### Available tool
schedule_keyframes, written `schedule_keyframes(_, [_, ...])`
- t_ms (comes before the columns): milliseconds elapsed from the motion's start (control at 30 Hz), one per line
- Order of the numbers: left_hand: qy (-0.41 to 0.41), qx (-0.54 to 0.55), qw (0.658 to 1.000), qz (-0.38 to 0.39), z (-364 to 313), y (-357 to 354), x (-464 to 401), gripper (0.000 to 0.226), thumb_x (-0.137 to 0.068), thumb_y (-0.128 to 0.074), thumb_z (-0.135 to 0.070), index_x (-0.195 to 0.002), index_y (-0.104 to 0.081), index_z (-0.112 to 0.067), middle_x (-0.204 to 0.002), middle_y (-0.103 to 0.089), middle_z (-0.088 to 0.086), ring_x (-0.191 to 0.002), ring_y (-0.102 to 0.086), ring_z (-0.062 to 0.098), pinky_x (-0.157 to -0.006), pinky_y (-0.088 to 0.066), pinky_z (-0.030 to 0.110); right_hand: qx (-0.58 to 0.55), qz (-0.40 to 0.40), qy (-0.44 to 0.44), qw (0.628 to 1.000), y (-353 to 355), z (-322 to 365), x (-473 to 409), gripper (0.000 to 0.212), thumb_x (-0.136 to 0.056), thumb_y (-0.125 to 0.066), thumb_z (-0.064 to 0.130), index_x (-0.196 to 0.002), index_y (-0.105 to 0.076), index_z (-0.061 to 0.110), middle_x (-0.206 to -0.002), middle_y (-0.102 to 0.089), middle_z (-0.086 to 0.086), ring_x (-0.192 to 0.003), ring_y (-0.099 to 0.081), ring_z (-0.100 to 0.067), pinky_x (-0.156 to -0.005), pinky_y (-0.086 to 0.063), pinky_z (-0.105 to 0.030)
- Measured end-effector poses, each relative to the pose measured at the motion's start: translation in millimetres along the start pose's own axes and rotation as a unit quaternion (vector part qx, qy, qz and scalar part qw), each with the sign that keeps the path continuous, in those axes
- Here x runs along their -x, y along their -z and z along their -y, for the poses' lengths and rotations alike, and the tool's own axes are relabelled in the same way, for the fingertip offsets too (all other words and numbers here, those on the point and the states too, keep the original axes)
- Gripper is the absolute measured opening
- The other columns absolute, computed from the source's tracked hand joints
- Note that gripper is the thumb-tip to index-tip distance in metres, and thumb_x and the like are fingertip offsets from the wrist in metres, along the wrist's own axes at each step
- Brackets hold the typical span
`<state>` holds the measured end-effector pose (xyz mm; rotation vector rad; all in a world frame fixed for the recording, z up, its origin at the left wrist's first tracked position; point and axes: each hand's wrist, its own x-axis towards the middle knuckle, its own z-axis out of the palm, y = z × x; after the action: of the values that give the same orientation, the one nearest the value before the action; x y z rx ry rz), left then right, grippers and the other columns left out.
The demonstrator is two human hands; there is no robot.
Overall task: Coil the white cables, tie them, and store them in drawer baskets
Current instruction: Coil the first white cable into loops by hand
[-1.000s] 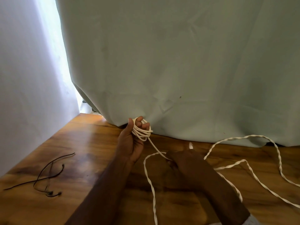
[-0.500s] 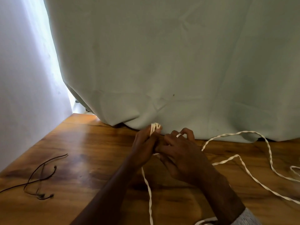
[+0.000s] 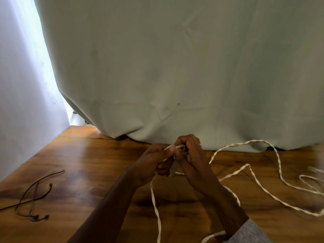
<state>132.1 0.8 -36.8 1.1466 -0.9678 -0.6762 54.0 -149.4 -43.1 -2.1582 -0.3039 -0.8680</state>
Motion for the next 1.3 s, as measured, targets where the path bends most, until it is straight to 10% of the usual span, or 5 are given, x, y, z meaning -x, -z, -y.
schedule_keyframes(233, [0.016, 0.151, 0.988, -0.021, 6.7, 3.1, 1.0, 0.042, -0.091, -0.058, -0.050, -0.080, -0.062, -0.010, -0.045, -0.035, -0.005, -0.033, -0.035, 0.007, -0.048, -0.046, 0.028, -0.280, -0.049, -0.169, 0.944, -22.0, 8.7, 0.6, 0.051, -0.093, -0.044, 0.059, -0.105, -0.062, 0.013, -0.096, -0.065, -0.019, -0.094, -0.063, -0.047, -0.078, -0.056, -0.061])
schedule_keyframes(633, [0.006, 0.054, 0.995, -0.078, -2.6, 8.2, -0.2, 0.040, -0.100, -0.044, -0.036, -0.076, -0.059, -0.008, -0.051, -0.039, 0.006, -0.053, -0.060, 0.023, -0.059, -0.052, 0.030, -0.431, -0.019, -0.352, 0.831, -23.7, 1.2, -9.0, 0.094, -0.065, -0.071, 0.080, -0.118, -0.069, 0.002, -0.114, -0.069, -0.029, -0.099, -0.066, -0.040, -0.100, -0.049, -0.055])
schedule_keyframes(867, [0.016, -0.003, 0.998, -0.068, -11.1, 9.8, 2.8, 0.039, -0.098, -0.045, -0.040, -0.081, -0.053, -0.006, -0.058, -0.058, 0.003, -0.055, -0.058, 0.018, -0.057, -0.049, 0.025, -0.428, -0.026, -0.308, 0.849, -17.2, 11.3, -5.4, 0.051, -0.094, -0.057, 0.053, -0.094, -0.073, 0.005, -0.066, -0.054, -0.028, -0.066, -0.050, -0.034, -0.069, -0.046, -0.040])
schedule_keyframes(1000, [0.025, 0.013, 0.997, -0.068, -4.8, 12.6, 2.8, 0.038, -0.097, -0.058, -0.047, -0.078, -0.065, -0.014, -0.081, -0.045, 0.045, -0.083, -0.048, 0.046, -0.074, -0.047, 0.042, -0.324, -0.015, -0.332, 0.886, -12.7, 14.4, -12.1, 0.065, -0.088, -0.056, 0.067, -0.098, -0.074, 0.005, -0.075, -0.064, -0.028, -0.070, -0.055, -0.036, -0.068, -0.048, -0.039])
schedule_keyframes(1300, [0.075, -0.040, 0.996, -0.034, -12.9, -4.8, -0.7, 0.047, -0.100, -0.044, -0.046, -0.100, -0.068, -0.006, -0.091, -0.070, 0.014, -0.091, -0.065, 0.032, -0.094, -0.049, 0.046, -0.170, -0.261, -0.317, 0.896, -18.0, 35.4, -12.5, 0.050, -0.105, -0.045, 0.034, -0.063, -0.060, 0.012, -0.052, -0.049, 0.006, -0.048, -0.051, -0.006, -0.053, -0.042, -0.033])
